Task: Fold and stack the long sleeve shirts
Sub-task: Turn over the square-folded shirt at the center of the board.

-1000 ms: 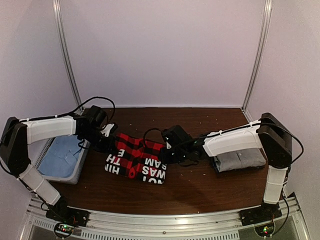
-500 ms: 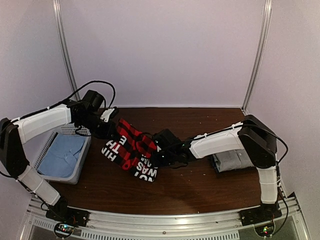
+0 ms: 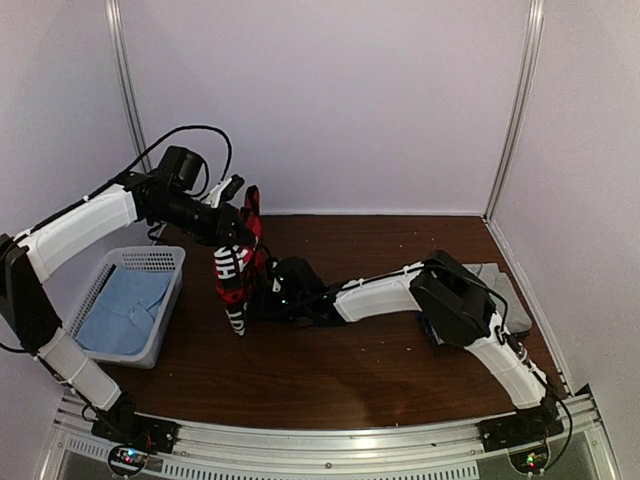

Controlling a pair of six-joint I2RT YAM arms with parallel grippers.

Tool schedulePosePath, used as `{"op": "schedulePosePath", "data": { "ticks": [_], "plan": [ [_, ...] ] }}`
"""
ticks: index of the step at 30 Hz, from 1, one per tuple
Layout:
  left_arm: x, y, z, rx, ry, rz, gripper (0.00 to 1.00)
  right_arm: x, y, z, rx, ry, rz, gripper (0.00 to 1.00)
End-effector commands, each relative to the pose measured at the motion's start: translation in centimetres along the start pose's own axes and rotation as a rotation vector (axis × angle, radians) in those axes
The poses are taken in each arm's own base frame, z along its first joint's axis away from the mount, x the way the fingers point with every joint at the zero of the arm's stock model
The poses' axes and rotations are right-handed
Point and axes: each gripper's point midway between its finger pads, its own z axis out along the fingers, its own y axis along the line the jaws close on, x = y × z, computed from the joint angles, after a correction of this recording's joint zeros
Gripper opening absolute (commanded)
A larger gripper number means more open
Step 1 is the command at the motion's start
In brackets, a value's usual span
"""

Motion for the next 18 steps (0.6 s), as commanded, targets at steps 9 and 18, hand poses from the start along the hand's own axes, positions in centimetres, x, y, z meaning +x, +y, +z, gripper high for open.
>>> {"op": "schedulePosePath", "data": {
  "ticks": [9, 18],
  "plan": [
    [1.4, -0.9, 4.8, 0.138, 0.044, -0.059, 0.0, -0.3, 2.3, -0.2, -0.267, -0.018, 0.166, 0.25],
    [1.1, -1.2, 5.9, 0.144, 0.05, -0.065, 0.0, -1.0, 0.0, -4.9, -0.15, -0.044, 0.142, 0.28]
  ]
}}
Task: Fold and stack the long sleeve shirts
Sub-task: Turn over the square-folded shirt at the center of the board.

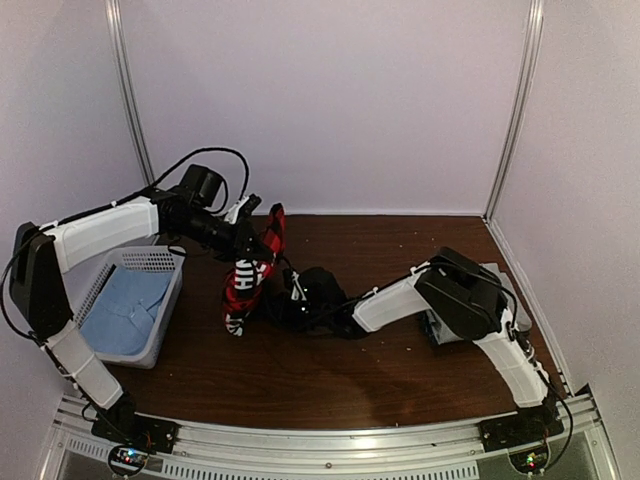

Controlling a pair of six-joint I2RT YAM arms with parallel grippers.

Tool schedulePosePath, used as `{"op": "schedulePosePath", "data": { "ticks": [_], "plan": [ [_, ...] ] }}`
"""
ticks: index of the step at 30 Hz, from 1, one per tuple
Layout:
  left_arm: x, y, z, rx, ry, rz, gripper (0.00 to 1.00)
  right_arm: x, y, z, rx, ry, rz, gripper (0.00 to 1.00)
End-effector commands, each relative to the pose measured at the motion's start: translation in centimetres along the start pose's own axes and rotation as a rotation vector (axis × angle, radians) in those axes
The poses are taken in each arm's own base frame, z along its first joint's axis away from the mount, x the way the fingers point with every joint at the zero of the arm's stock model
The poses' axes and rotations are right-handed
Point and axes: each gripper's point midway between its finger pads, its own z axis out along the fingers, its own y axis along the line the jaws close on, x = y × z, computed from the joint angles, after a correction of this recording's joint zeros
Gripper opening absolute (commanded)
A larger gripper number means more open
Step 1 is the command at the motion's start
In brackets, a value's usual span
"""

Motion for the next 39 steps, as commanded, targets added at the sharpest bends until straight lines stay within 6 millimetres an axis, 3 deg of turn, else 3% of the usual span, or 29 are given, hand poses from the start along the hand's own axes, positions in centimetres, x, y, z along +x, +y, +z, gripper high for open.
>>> {"op": "schedulePosePath", "data": {
  "ticks": [1, 5, 9, 13, 15, 18, 22, 25, 28, 32, 34, 39],
  "plan": [
    [-0.7, -1.2, 1.5, 0.047, -0.011, 0.025, 0.0, -2.1, 1.9, -4.3, 0.028, -0.054, -0.048, 0.28],
    [-0.2, -2.2, 4.0, 0.063, 0.005, 0.016, 0.0, -3.9, 2.3, -9.2, 0.12, -0.118, -0.098, 0.32],
    [0.5, -3.9, 8.4, 0.099, 0.019, -0.012, 0.0, -5.6, 2.2, -15.5, 0.278, -0.204, -0.162, 0.37],
    [2.2, -8.6, 14.9, 0.196, 0.098, -0.007, 0.23, -7.2, 0.1, -22.6, 0.467, -0.327, -0.176, 0.45],
    [2.7, -9.6, 17.1, 0.207, 0.125, -0.004, 0.33, -7.4, -0.8, -25.3, 0.512, -0.366, -0.169, 0.48],
    [1.6, -10.5, 16.8, 0.208, 0.09, 0.006, 0.48, -7.0, -1.6, -27.4, 0.554, -0.375, -0.174, 0.55],
    [0.2, -10.0, 15.0, 0.161, 0.054, 0.032, 0.54, -6.2, -2.1, -26.7, 0.552, -0.332, -0.184, 0.62],
    [-0.8, -7.4, 12.8, 0.078, 0.002, 0.011, 0.54, -5.7, -2.6, -25.5, 0.552, -0.293, -0.19, 0.62],
    [-1.1, -2.0, 9.7, -0.036, -0.055, -0.046, 0.54, -5.1, -3.2, -24.0, 0.548, -0.24, -0.193, 0.62],
    [0.8, 4.7, 6.5, -0.117, -0.061, -0.126, 0.53, -4.4, -4.6, -22.6, 0.573, -0.189, -0.197, 0.61],
    [2.3, 7.9, 5.4, -0.178, -0.053, -0.152, 0.53, -4.6, -5.7, -22.3, 0.59, -0.188, -0.184, 0.54],
    [5.3, 11.0, 4.8, -0.223, -0.006, -0.168, 0.53, -5.1, -7.8, -22.0, 0.601, -0.171, -0.151, 0.51]
  ]
}}
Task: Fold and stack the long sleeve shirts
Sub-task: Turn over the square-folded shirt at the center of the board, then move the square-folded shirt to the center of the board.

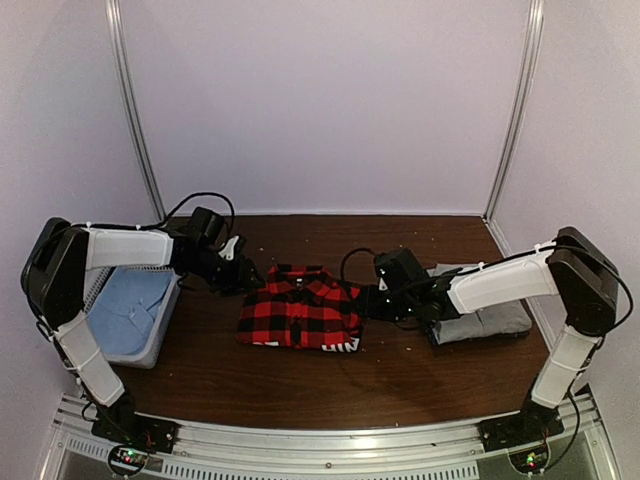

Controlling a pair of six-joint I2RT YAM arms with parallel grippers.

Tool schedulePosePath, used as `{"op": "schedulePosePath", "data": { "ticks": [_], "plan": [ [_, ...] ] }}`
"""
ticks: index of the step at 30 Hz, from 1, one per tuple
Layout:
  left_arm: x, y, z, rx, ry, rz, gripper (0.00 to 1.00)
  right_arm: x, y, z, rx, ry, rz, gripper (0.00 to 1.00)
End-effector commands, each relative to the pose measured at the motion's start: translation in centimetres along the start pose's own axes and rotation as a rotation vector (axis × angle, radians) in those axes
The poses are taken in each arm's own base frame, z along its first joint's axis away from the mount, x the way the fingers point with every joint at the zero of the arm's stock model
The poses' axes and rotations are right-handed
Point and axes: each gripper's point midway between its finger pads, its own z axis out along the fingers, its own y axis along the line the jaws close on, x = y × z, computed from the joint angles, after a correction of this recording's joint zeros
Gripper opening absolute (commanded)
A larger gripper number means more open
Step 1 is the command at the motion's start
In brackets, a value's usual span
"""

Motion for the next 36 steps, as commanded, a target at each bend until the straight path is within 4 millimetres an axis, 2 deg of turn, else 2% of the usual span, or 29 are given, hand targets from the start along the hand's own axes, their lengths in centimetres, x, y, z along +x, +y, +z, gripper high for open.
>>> {"op": "schedulePosePath", "data": {
  "ticks": [1, 5, 10, 12, 17, 20, 23, 24, 26, 28, 32, 36],
  "plan": [
    [2.4, 1.6, 0.4, -0.025, 0.043, 0.061, 0.53, -1.0, -0.4, 1.1, -0.017, 0.005, 0.013, 0.51],
    [4.0, 3.2, 0.9, -0.062, 0.069, 0.043, 0.54, -0.2, -0.3, 2.4, -0.024, 0.051, 0.0, 0.5],
    [5.9, 4.4, 0.4, -0.097, 0.076, 0.021, 0.54, 1.0, -1.0, 2.9, -0.003, 0.093, -0.015, 0.47],
    [7.3, 4.5, 0.3, -0.071, 0.092, 0.004, 0.54, 1.6, -1.2, 3.1, -0.004, 0.113, -0.031, 0.44],
    [9.9, 2.4, 0.3, 0.017, 0.119, -0.001, 0.52, 2.4, -1.9, 4.0, 0.018, 0.151, -0.077, 0.33],
    [11.5, 1.3, 0.6, 0.043, 0.15, 0.0, 0.47, 2.2, -1.6, 4.8, 0.014, 0.153, -0.103, 0.23],
    [13.1, 0.3, 0.7, 0.052, 0.181, 0.007, 0.31, 2.7, -2.0, 5.4, 0.031, 0.181, -0.135, 0.14],
    [13.7, 0.0, 0.7, 0.055, 0.192, 0.008, 0.23, 2.7, -2.0, 5.5, 0.031, 0.183, -0.145, 0.13],
    [14.7, -0.4, 0.4, 0.045, 0.209, 0.011, 0.15, 3.0, -2.1, 5.5, 0.034, 0.198, -0.172, 0.14],
    [15.8, -0.6, 0.0, 0.027, 0.222, 0.01, 0.11, 3.3, -2.4, 5.1, 0.046, 0.217, -0.197, 0.18],
    [18.0, -1.1, -0.6, 0.014, 0.246, 0.002, 0.1, 4.2, -3.1, 3.0, 0.054, 0.247, -0.252, 0.28],
    [20.0, -1.1, -0.6, 0.0, 0.272, -0.019, 0.13, 6.9, -4.5, 1.0, 0.075, 0.308, -0.324, 0.45]
  ]
}}
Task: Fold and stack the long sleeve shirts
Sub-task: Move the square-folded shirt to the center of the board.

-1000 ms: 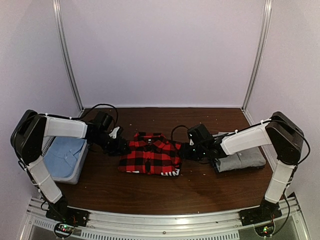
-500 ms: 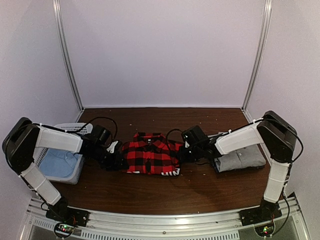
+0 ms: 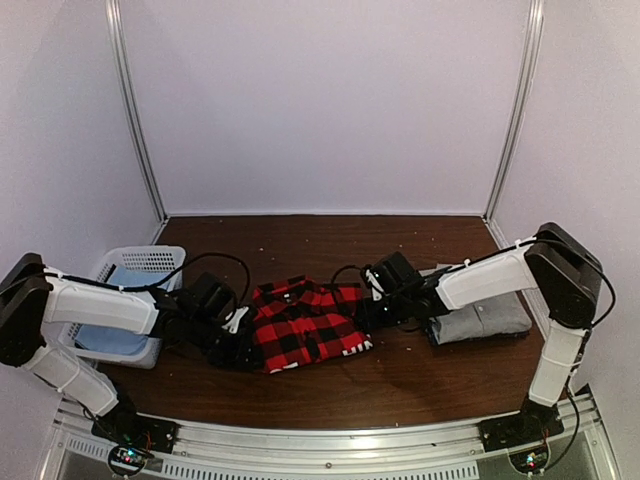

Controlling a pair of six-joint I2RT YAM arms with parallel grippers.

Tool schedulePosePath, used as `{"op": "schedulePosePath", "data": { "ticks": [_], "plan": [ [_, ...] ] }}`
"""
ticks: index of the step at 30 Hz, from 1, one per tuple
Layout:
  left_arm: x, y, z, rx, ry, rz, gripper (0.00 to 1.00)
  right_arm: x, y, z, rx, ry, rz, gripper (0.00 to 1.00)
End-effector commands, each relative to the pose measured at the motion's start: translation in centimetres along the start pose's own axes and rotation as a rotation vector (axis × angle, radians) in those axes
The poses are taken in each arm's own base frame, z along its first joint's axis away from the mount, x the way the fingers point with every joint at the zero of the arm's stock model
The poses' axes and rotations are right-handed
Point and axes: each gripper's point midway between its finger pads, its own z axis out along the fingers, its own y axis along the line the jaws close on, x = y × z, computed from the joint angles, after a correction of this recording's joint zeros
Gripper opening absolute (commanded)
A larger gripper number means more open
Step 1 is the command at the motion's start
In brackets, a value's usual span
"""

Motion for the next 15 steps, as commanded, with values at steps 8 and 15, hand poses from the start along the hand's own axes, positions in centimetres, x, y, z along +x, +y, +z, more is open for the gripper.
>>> {"op": "schedulePosePath", "data": {
  "ticks": [8, 15],
  "plan": [
    [0.8, 0.3, -0.7, -0.068, -0.034, -0.063, 0.28, 7.9, -4.1, -3.3, 0.175, 0.195, -0.138, 0.42],
    [-4.1, 0.4, -5.4, -0.145, -0.199, -0.05, 0.33, 1.6, -2.4, -7.5, 0.206, 0.04, -0.146, 0.24]
  ]
}}
